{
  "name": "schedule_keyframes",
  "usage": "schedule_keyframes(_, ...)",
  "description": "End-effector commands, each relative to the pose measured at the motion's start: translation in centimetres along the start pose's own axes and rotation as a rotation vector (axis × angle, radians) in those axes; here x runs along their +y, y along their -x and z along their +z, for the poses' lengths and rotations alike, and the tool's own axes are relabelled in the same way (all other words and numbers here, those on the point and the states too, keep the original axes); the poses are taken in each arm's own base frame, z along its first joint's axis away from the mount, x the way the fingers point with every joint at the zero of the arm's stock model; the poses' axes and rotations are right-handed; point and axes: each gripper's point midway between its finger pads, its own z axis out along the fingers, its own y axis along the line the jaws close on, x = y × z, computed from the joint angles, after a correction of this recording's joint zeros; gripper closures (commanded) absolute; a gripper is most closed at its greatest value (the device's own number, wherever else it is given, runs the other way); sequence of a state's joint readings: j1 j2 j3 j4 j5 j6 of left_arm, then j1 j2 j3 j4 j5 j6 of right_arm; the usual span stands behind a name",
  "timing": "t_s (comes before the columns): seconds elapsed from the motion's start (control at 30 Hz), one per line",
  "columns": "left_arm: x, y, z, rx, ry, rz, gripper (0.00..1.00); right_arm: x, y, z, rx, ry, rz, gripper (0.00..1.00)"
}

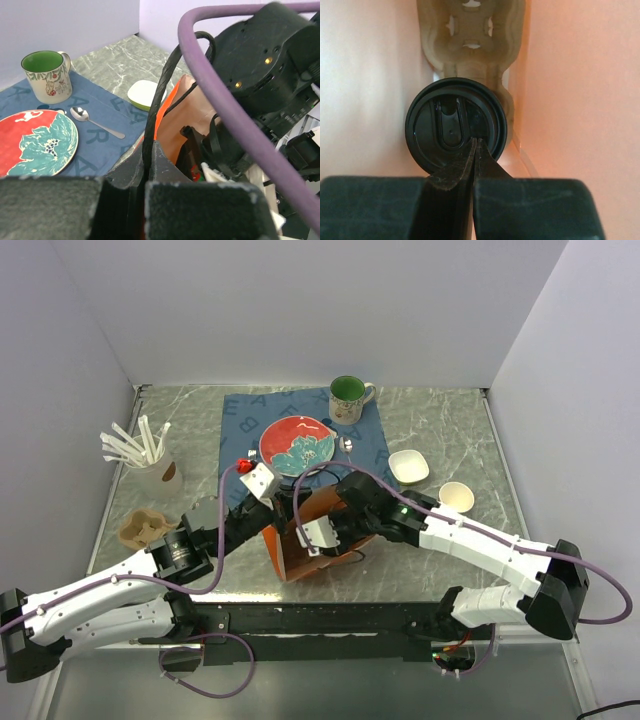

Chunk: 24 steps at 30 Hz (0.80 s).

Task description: Pack the takeout coffee

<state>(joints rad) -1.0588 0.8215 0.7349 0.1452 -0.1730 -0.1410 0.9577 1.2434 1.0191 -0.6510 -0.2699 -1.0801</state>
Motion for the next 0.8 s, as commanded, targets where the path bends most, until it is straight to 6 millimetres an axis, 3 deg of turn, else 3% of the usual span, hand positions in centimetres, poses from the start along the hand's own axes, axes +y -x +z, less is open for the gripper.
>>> schedule_keyframes(0.0, -0.6, 2.4, -0.4, -0.081, -0.031, -0.03, 0.99, -1.0, -0.3, 0.4, 0.007, -0.078, 0.024, 1.0)
schedule_keyframes(0.27, -0.6, 2.3, -0.5, -0.078, -0.03, -0.039, 0.99, -1.3, -1.5, 1.0, 0.039, -0.142, 0.081, 1.0)
schedule_keyframes(0.57, -0.2, 2.0, -0.5, -0.064, -0.008, -0.033, 0.99, -1.1, -3.7, 0.2, 0.135, -0.191, 0.101, 1.0)
schedule_keyframes(0.77, 0.1, 2.1, -0.4, -0.063, 0.008, -0.026, 0.99, -0.7, -4.1, -0.2, 0.138, -0.183, 0.108, 1.0)
